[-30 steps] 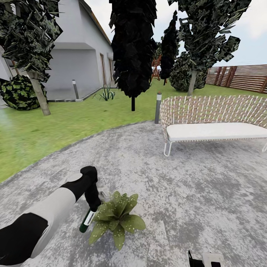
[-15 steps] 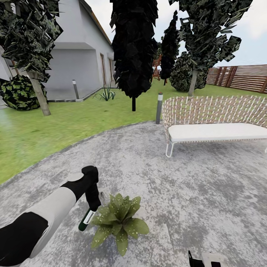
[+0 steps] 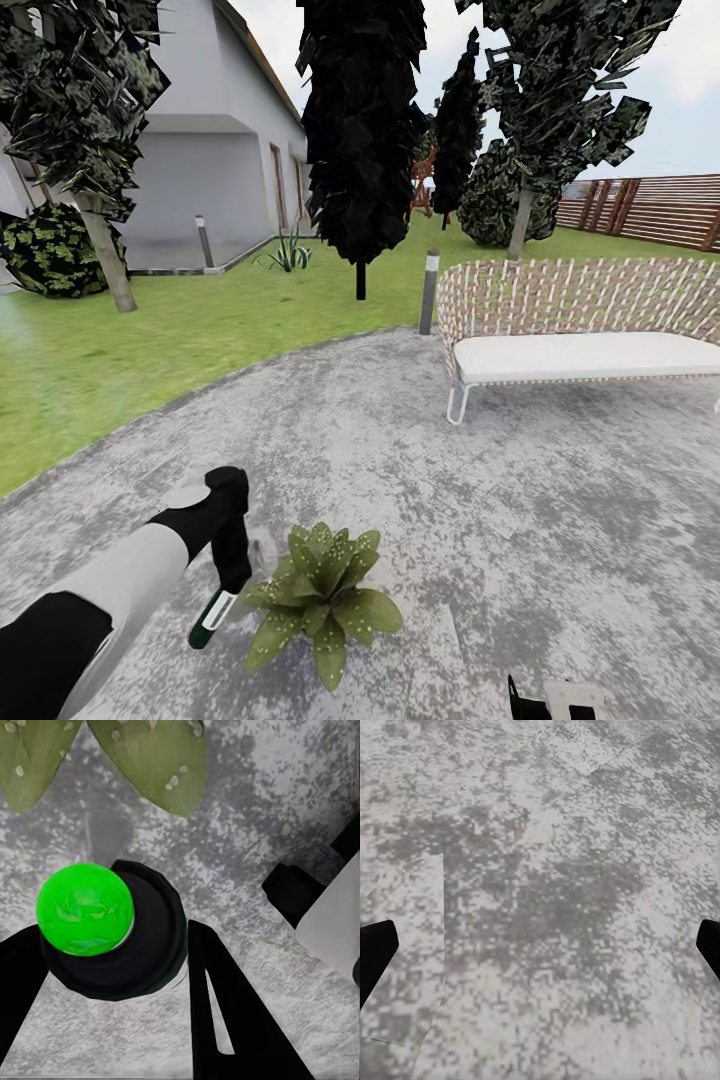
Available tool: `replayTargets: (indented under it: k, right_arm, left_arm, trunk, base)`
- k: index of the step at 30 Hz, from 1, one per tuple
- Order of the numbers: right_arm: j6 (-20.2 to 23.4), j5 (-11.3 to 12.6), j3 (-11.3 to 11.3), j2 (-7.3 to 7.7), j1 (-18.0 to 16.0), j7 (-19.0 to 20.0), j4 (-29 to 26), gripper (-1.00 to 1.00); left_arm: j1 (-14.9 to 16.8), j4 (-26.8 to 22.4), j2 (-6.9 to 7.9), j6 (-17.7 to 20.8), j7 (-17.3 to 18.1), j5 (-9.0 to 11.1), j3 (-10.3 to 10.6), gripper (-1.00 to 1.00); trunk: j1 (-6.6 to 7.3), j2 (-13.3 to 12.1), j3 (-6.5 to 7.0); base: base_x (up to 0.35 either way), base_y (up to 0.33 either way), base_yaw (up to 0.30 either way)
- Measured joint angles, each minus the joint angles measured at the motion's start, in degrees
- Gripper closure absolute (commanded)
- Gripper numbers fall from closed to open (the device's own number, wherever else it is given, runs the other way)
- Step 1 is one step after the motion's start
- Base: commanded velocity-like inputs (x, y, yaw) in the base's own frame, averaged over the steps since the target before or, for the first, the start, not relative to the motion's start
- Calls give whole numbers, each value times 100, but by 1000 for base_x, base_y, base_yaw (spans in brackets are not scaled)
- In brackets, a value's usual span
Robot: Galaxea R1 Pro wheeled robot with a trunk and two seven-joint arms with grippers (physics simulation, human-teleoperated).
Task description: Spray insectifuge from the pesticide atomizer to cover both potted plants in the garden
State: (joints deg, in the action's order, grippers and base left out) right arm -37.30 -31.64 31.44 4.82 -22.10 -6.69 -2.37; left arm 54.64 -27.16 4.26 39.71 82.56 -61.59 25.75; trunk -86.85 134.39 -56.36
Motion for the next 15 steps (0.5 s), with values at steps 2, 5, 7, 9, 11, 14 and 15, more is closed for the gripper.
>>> replayTargets:
  k: [2, 5, 7, 9, 11, 14, 15]
  right_arm:
    - [1, 0, -1, 0, 0, 0, 0, -100]
    - [0, 0, -1, 0, 0, 0, 0, -100]
    - [-1, 0, 0, 0, 0, 0, 0, -100]
    - [-4, 1, -1, 0, 0, 0, 0, -100]
    - [-2, 0, -8, -8, 0, 0, 4, -100]
    - [-1, 0, -8, -16, 0, 0, 8, -100]
    - [-3, 0, -6, -17, 0, 0, 8, -100]
  left_arm:
    - [-7, 9, 199, -6, -8, 13, 4, 100]
    - [-15, 12, 540, -2, -39, 96, -60, 100]
    - [-17, 9, 606, 2, -111, 145, -228, 100]
    - [-17, 10, 613, 1, -312, 188, -485, 100]
    - [-17, 16, 604, 3, -787, 413, -895, 100]
    - [-211, -32, 607, -11, -1043, 622, -1054, 100]
    - [-254, -50, 607, -14, -1059, 633, -1065, 100]
  trunk:
    - [0, 0, 0]
    - [0, 0, 0]
    - [0, 0, 0]
    - [0, 0, 0]
    - [-2, 0, 0]
    - [-3, 0, -1]
    - [-4, 0, 0]
  base:
    - [0, 0, 0]
    - [0, 0, 0]
    - [0, 0, 0]
    - [-40, -9, 0]
    - [-212, -77, 15]
    - [-307, -28, 182]
    - [-329, -8, 210]
